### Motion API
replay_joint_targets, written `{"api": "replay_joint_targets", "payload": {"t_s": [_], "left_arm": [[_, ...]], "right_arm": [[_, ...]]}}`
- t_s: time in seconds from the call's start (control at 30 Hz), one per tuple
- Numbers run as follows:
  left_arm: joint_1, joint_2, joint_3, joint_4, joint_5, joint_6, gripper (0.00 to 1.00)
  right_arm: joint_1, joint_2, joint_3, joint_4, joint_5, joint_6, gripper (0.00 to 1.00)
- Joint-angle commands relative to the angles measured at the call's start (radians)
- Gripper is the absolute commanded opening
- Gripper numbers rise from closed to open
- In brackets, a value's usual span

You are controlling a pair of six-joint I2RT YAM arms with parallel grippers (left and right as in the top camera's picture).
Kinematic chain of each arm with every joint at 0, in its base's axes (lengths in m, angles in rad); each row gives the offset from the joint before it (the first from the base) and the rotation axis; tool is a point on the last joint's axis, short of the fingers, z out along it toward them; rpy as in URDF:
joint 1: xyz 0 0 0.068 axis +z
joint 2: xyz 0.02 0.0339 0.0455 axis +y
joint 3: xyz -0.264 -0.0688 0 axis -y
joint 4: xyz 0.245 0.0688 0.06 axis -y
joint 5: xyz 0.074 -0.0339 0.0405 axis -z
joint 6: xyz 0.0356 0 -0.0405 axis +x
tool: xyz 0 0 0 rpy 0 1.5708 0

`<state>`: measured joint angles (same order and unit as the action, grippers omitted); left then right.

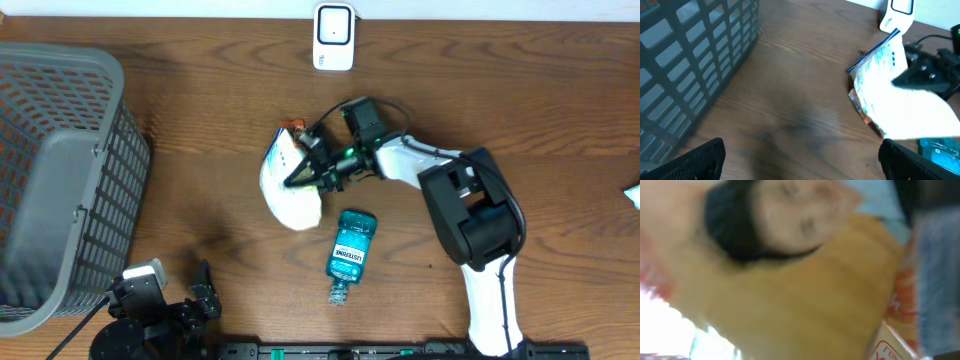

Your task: Scan the item barcode

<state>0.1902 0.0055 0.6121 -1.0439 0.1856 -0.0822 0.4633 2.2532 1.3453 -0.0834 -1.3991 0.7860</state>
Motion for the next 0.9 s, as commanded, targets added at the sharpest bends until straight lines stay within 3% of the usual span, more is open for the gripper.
{"api": "replay_joint_targets", "payload": {"t_s": [0.0,0.3,0.43,0.6,0.7,0.77,0.83,0.87], "left_arm": [[0.005,-0.002,-0.002,0.001,0.009,-0.006,0.98],[0.005,-0.002,-0.002,0.001,0.009,-0.006,0.98],[0.005,-0.002,-0.002,0.001,0.009,-0.006,0.98],[0.005,-0.002,-0.002,0.001,0.009,-0.006,0.98],[0.005,-0.002,-0.002,0.001,0.009,-0.006,0.98],[0.005,-0.002,-0.002,0.001,0.009,-0.006,0.98],[0.005,-0.002,-0.002,0.001,0.009,-0.006,0.98],[0.005,-0.002,-0.002,0.001,0.009,-0.006,0.98]], "right_arm": [[-0.056,-0.011,0.010,0.029,0.006,-0.026,0.19],[-0.150,-0.011,0.010,-0.008,0.288,-0.187,0.20],[-0.166,-0.042,0.015,-0.088,0.381,-0.321,0.22],[-0.164,-0.200,0.045,-0.281,0.626,-0.482,0.38],[-0.152,-0.342,0.047,-0.381,0.778,-0.514,0.55],[-0.140,-0.410,0.047,-0.432,0.808,-0.555,0.58],[-0.117,-0.466,0.047,-0.479,0.810,-0.599,0.56],[-0.100,-0.482,0.047,-0.499,0.810,-0.620,0.49]]}}
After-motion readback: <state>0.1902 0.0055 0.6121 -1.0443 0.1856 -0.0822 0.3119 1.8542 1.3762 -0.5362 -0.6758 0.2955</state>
